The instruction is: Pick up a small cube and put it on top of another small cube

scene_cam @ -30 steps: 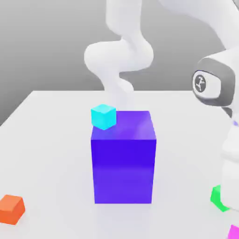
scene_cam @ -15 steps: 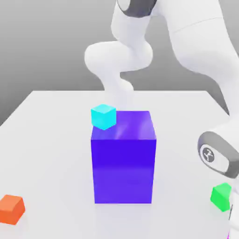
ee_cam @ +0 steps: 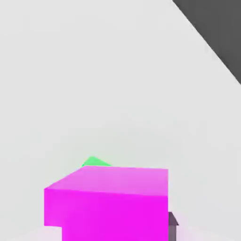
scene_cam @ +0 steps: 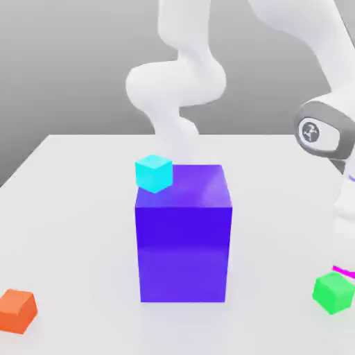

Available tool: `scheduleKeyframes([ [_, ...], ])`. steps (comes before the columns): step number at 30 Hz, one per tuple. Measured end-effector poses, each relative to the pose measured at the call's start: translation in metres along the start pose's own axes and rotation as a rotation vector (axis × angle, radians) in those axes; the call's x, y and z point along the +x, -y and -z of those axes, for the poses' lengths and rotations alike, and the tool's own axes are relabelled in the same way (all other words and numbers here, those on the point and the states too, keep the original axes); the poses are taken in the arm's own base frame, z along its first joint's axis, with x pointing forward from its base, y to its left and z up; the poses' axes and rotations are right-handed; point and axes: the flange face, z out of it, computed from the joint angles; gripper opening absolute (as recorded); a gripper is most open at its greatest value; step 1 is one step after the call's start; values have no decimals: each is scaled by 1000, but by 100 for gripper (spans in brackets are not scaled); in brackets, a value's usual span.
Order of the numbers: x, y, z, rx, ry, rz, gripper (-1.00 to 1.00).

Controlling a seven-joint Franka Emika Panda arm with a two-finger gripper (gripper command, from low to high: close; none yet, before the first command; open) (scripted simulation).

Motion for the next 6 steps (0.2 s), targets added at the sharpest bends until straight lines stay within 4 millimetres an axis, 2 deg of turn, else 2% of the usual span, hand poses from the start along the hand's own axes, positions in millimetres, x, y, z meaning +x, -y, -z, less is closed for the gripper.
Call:
scheduleKeyframes([
  [3, -3, 0, -37, -2, -1, -2, -100],
  [4, -4, 0, -45, -2, -1, -2, 100],
  [6, -4, 0, -45, -2, -1, -2, 100],
])
